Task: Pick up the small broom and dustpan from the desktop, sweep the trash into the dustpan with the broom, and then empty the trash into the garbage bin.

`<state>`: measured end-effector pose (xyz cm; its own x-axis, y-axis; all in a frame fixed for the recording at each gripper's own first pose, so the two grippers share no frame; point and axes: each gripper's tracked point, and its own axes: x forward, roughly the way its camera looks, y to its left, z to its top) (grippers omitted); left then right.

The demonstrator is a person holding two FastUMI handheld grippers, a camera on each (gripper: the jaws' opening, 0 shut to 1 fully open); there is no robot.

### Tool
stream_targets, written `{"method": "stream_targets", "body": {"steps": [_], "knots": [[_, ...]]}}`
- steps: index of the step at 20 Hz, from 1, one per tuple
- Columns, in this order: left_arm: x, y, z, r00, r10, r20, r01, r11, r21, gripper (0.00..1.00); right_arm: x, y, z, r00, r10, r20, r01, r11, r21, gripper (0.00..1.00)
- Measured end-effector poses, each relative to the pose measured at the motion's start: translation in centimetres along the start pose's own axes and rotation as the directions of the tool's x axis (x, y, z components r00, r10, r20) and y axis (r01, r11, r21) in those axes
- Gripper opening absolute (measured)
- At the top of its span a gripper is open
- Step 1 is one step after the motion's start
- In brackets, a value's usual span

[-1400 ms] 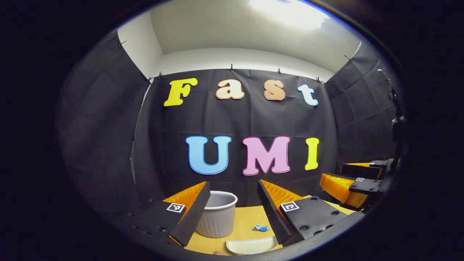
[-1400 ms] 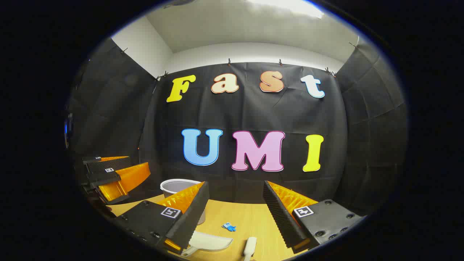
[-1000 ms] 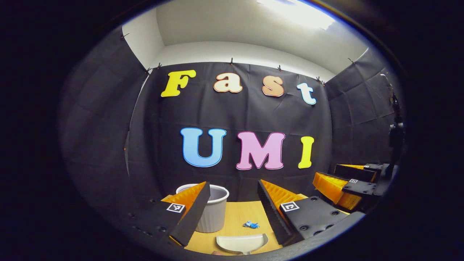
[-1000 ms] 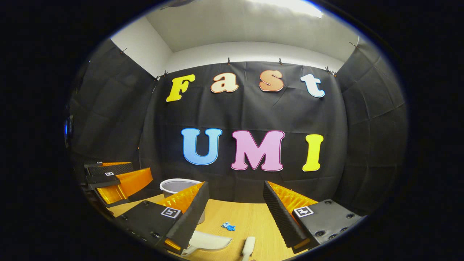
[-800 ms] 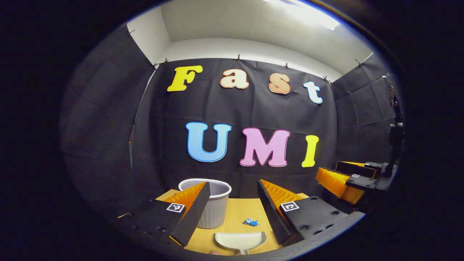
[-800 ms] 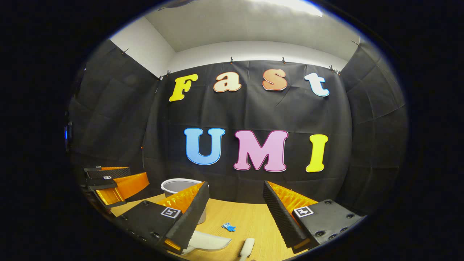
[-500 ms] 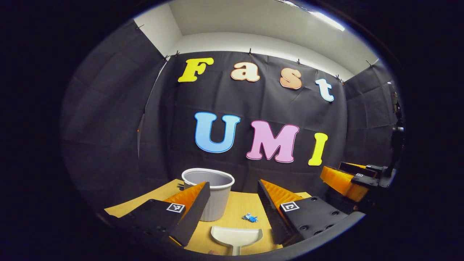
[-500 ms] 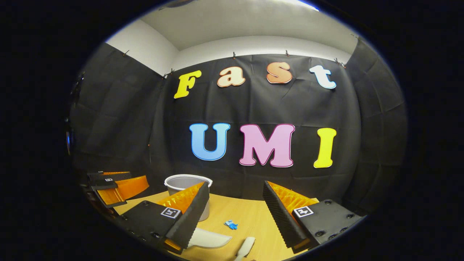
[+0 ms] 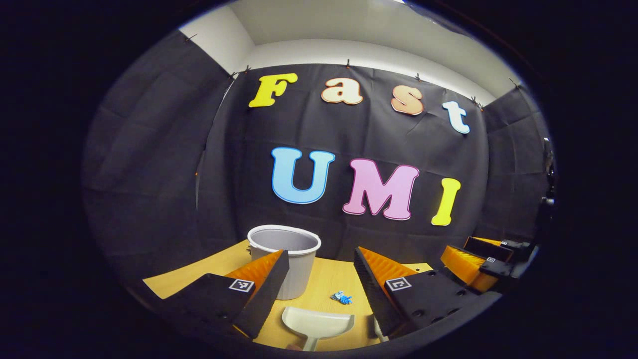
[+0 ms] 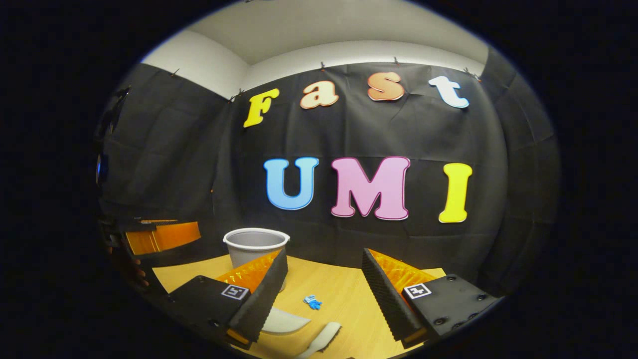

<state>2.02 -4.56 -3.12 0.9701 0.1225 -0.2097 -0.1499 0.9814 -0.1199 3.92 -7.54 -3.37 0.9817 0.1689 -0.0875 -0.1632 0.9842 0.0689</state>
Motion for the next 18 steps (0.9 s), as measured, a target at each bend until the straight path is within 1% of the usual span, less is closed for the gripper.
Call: {"method": "stream_targets", "body": {"steps": [1,3,4,6,8,10,12,13,15,16,17,18], "knots": [[0.5,-0.2,-0.1,1.000,-0.021,-0.007,0.021,1.000,0.004,0.78,0.1,-0.2,0.1,1.000,-0.024,0.001,0.024,1.000,-0.006,0.96],[1.5,-0.9,-0.7,0.995,-0.085,-0.047,0.084,0.996,-0.009,0.78,0.4,-0.7,0.1,0.997,-0.079,0.000,0.079,0.997,-0.020,0.96],[1.8,-0.7,-1.0,0.993,-0.097,-0.064,0.097,0.995,-0.011,0.78,0.5,-0.8,0.1,0.995,-0.103,-0.002,0.103,0.995,-0.010,0.97],[2.5,0.0,-1.6,0.988,-0.116,-0.098,0.114,0.993,-0.023,0.78,0.9,-0.1,-0.3,0.992,-0.127,-0.022,0.127,0.992,0.012,0.97],[2.8,0.2,-2.1,0.981,-0.149,-0.128,0.145,0.989,-0.040,0.78,1.0,0.0,-0.3,0.988,-0.155,-0.026,0.155,0.988,-0.012,0.97],[3.3,0.5,-2.8,0.974,-0.170,-0.152,0.169,0.985,-0.018,0.78,1.1,0.3,-0.1,0.985,-0.173,-0.019,0.172,0.984,-0.040,0.97],[4.0,0.6,-4.3,0.960,-0.192,-0.203,0.197,0.980,0.004,0.78,1.1,0.6,-0.3,0.982,-0.187,-0.021,0.186,0.981,-0.053,0.96],[4.3,0.4,-5.3,0.949,-0.211,-0.236,0.217,0.976,0.002,0.78,1.1,0.7,-0.5,0.981,-0.193,-0.027,0.192,0.980,-0.057,0.97],[4.5,-0.7,-8.0,0.905,-0.267,-0.330,0.267,0.963,-0.044,0.78,0.9,0.7,-0.8,0.978,-0.208,-0.035,0.206,0.977,-0.063,0.97],[4.4,-1.0,-9.3,0.882,-0.281,-0.378,0.279,0.958,-0.063,0.78,0.9,0.6,-0.9,0.976,-0.216,-0.037,0.214,0.975,-0.066,0.97],[4.3,-1.3,-11.0,0.854,-0.284,-0.435,0.282,0.957,-0.072,0.78,0.7,0.5,-1.0,0.974,-0.224,-0.041,0.221,0.973,-0.068,0.97],[3.9,-1.3,-12.8,0.815,-0.274,-0.511,0.282,0.957,-0.065,0.78,0.5,0.3,-1.3,0.971,-0.232,-0.048,0.229,0.971,-0.071,0.97]]}}
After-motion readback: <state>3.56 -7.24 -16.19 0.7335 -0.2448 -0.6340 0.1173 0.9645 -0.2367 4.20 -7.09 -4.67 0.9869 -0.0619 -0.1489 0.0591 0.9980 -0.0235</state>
